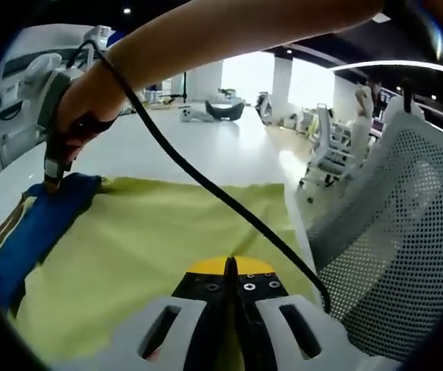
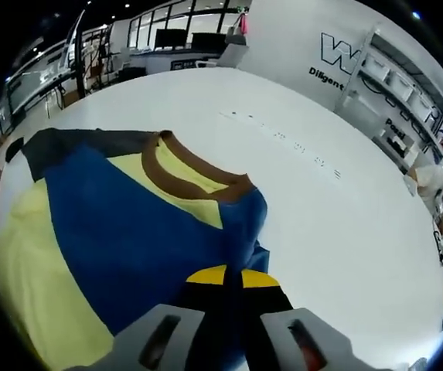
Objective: Fold the garment on the visible template until the final outline fits inside the template.
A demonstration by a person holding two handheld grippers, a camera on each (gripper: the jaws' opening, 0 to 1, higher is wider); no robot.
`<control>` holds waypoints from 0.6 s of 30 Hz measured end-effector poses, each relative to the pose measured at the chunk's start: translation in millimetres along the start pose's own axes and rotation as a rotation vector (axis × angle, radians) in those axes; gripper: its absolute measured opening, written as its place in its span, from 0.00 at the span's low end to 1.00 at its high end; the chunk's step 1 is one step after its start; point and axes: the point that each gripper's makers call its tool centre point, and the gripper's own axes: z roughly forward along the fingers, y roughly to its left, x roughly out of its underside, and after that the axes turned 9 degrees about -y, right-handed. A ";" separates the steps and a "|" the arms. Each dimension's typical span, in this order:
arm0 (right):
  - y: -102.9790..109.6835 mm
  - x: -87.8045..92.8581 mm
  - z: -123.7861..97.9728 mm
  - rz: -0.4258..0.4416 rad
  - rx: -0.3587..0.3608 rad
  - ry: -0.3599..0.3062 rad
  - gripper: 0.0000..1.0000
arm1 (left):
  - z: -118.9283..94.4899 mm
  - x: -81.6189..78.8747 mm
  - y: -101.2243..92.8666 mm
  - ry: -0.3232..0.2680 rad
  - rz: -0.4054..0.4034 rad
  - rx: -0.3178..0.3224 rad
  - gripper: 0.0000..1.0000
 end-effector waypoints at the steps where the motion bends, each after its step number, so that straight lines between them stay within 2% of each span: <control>1: -1.7 1.0 -0.8 0.004 0.003 -0.002 0.00 | 1.4 -0.4 -0.1 -0.003 -0.004 0.000 0.00; 4: -6.9 3.7 -2.3 0.008 0.017 -0.004 0.00 | 6.8 -2.6 -0.7 -0.008 -0.006 0.000 0.00; 6: -10.4 5.3 -3.5 -0.045 0.017 -0.001 0.00 | 10.4 -3.9 -1.0 -0.011 -0.008 -0.001 0.00; 11: -22.3 13.2 -8.6 -0.016 0.033 -0.007 0.00 | 18.6 -6.9 -2.1 -0.011 -0.003 0.004 0.00; 15: -29.2 17.6 -11.8 0.001 0.043 -0.008 0.00 | 27.0 -9.9 -3.5 -0.022 -0.037 0.002 0.00; 18: -33.5 19.4 -12.9 -0.036 0.059 0.004 0.00 | 35.6 -13.1 -4.2 -0.026 -0.052 0.000 0.00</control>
